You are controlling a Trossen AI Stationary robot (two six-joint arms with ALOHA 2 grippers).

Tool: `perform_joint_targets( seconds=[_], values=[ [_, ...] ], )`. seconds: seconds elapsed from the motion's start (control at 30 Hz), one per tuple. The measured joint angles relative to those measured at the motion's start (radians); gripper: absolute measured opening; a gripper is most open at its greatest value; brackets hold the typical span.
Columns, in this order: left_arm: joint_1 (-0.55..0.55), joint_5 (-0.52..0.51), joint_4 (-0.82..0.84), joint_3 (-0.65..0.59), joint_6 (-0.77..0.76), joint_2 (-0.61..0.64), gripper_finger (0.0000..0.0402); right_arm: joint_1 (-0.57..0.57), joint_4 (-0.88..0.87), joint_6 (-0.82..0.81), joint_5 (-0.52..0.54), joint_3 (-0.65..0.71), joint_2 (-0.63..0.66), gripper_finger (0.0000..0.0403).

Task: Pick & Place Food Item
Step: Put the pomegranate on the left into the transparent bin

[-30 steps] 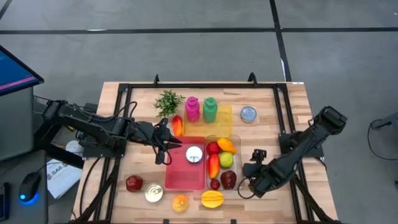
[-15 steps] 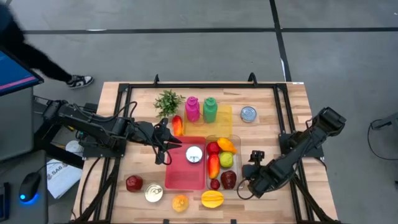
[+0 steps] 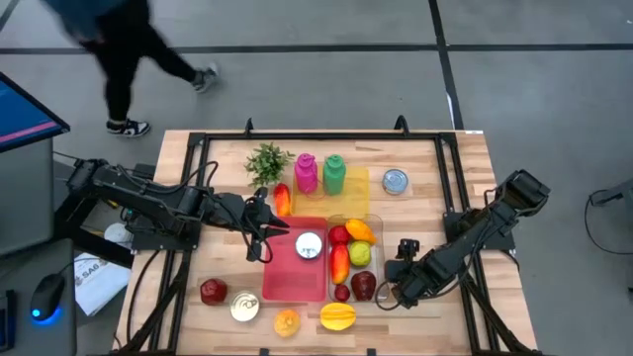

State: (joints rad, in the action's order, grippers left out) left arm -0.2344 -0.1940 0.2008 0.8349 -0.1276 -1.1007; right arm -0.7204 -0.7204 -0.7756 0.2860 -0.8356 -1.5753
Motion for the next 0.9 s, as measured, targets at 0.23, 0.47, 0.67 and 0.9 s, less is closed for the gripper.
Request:
perform_joint_targets(
  seconds=[0.23,0.47,0.67,0.9],
  values=[
    [0.0,0.0,0.0,0.0,0.0,0.0,0.0053,0.003,0.002,-0.017,-0.023,0.0,0.0,0.0328],
    [0.0,0.0,0.0,0.0,0.0,0.0,0.0053,0.003,0.014,-0.002,-0.024,0.0,0.001,0.0286],
    [0.0,0.0,0.0,0.0,0.0,0.0,0.0053,0.001,0.01,-0.024,-0.024,0.0,0.001,0.0289],
    [0.0,0.0,0.0,0.0,0.0,0.0,0.0053,-0.006,-0.001,-0.07,-0.023,0.0,0.001,0.0278]
  ],
)
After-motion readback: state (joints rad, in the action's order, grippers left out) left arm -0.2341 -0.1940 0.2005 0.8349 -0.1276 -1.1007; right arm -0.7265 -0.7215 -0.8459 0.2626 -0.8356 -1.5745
